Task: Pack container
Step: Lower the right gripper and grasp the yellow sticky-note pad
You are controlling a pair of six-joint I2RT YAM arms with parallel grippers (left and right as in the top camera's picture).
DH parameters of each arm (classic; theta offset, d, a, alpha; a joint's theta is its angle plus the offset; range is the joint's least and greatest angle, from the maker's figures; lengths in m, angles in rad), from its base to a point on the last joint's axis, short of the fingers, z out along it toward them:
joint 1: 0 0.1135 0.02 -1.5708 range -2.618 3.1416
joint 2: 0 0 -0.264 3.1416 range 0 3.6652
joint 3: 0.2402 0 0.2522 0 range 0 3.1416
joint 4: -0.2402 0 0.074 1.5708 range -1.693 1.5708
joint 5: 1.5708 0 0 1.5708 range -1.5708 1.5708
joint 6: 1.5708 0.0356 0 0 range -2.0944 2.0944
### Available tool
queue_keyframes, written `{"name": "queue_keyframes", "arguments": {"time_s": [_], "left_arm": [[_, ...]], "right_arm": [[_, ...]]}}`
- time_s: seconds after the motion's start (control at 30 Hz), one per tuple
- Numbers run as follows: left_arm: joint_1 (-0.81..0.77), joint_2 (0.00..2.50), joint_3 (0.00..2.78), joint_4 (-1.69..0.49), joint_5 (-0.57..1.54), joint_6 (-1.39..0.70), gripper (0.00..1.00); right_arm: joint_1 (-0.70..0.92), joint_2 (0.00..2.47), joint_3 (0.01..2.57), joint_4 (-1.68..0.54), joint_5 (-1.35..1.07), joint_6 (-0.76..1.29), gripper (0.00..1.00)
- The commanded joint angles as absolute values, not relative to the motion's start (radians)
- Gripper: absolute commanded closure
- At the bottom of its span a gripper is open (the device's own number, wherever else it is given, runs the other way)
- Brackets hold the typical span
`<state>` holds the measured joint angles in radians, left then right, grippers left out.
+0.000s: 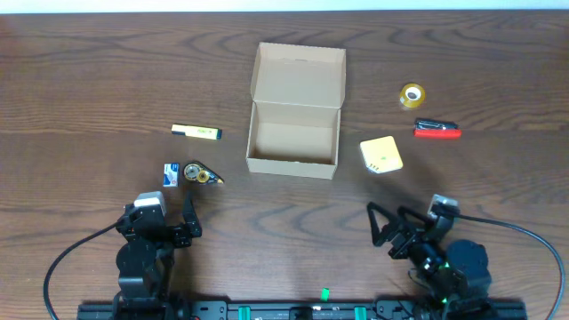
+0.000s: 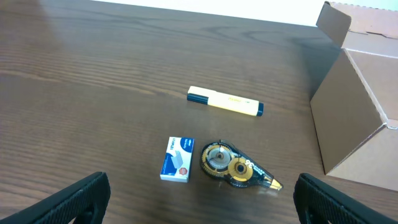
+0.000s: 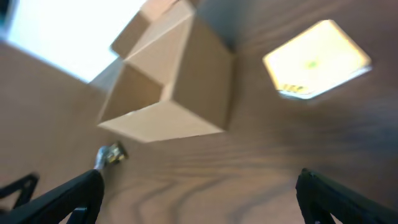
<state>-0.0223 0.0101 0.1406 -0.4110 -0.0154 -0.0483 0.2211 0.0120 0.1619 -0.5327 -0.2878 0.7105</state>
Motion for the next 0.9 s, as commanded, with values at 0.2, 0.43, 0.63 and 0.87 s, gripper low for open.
{"name": "queue_keyframes", "arguments": {"time_s": [0.2, 0.43, 0.63, 0.87], "left_arm": [[-0.017, 0.004, 0.121, -0.417, -0.029, -0.037, 0.05], [-0.017, 0.004, 0.121, -0.417, -0.029, -0.037, 0.05], [-0.017, 0.004, 0.121, -0.417, -0.029, -0.037, 0.05], [-0.017, 0.004, 0.121, -0.416, -0.029, -0.037, 0.05]], "right_arm": [[0.215, 0.387, 0.443, -0.662, -0.269, 0.329, 0.01], [0.215, 1.032, 0.706, -0.7, -0.076, 0.094, 0.01], [0.215, 1.417, 0.899, -0.669, 0.05, 0.0, 0.01], [0.183, 1.595, 0.95, -0.494, 0.044, -0.071, 0.01]]}}
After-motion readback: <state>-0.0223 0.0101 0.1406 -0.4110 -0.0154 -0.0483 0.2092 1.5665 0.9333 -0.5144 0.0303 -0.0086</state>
